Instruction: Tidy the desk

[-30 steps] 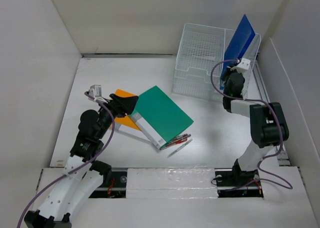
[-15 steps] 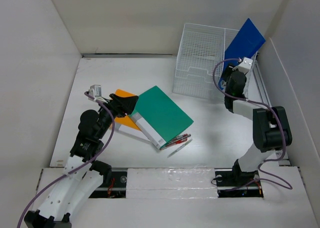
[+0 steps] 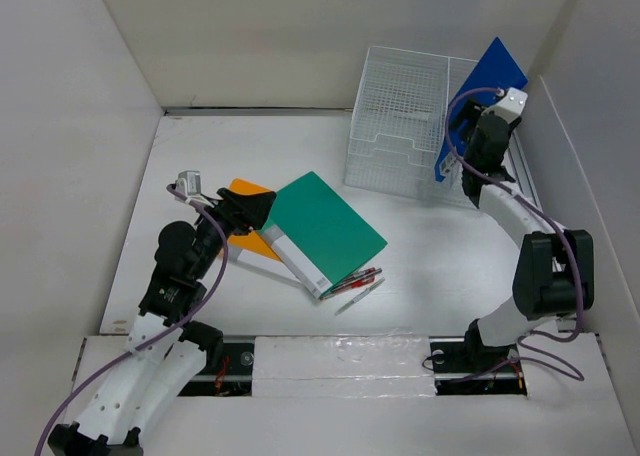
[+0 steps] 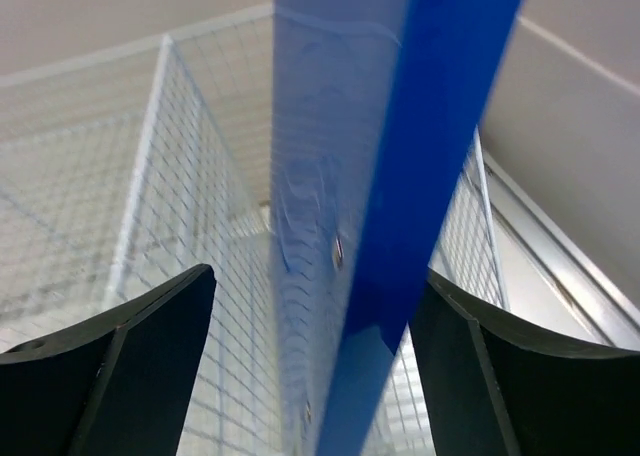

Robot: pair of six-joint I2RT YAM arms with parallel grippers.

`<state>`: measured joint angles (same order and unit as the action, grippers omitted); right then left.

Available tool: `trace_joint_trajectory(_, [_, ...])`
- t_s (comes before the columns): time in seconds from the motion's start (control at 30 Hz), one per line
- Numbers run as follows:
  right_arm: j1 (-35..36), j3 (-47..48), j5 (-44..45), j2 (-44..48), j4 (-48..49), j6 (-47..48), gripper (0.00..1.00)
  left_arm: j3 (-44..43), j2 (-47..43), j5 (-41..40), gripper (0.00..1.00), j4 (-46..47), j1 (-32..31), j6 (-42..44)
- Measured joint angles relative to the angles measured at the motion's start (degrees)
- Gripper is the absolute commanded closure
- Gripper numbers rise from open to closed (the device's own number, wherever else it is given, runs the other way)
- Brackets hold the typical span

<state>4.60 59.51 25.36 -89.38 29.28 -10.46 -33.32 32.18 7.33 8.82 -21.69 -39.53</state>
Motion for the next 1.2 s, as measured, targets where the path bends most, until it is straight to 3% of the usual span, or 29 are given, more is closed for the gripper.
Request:
trace_joint_trajectory(0.13, [-2.86,7.89,-3.56,-0.2,-5.49,-0.98,0.21,0.0,-0.02,0.02,0.34,0.22,0.0,-0.02])
trace_joint_trajectory(0.2, [-4.68,12.7,-5.77,-1.14,-7.76,-1.53,0.3,0.0,-0.02,0.02,0.34,0.26,0.0,-0.04])
trace_joint_trajectory(0.33, [-7.28,21.77,-8.39,-4.15,-14.75,-2.62,0.32,0.02,-0.13,0.02,0.34,0.35,0.0,-0.13])
trace_joint_trajectory(0.43, [-7.85,27.34,-9.62,-6.58,-20.83,-2.86,0.41,0.31,-0.15,0.07,0.34,0.57,0.0,-0.22])
trace_joint_trajectory(0.57, [-8.31,32.85,-11.61,-9.4,-27.89,-3.06,0.56,0.94,-0.15,0.17,0.34,0.81,0.0,-0.37])
trace_joint_trajectory(0.63, [-8.66,34.8,-12.81,-10.21,-30.93,-2.99,0.69,0.98,-0.15,0.17,0.34,0.83,0.0,-0.39])
trace_joint_trajectory(0.67, [-8.79,35.67,-13.27,-10.6,-32.33,-3.04,0.82,0.98,-0.15,0.17,0.34,0.83,0.0,-0.39])
trace_joint_trajectory(0.77, [-9.09,37.38,-13.94,-11.41,-34.64,-4.09,1.0,1.01,-0.15,0.17,0.34,0.85,0.0,-0.39])
trace_joint_trajectory(0.97, [-8.76,35.93,-12.11,-10.47,-33.83,-3.67,1.0,1.01,-0.15,0.2,0.34,0.85,0.0,-0.42])
trace_joint_trajectory(1.2, [-3.56,22.56,-4.35,-1.51,-20.76,3.08,1.0,1.01,-0.15,0.2,0.34,0.85,0.0,-0.42])
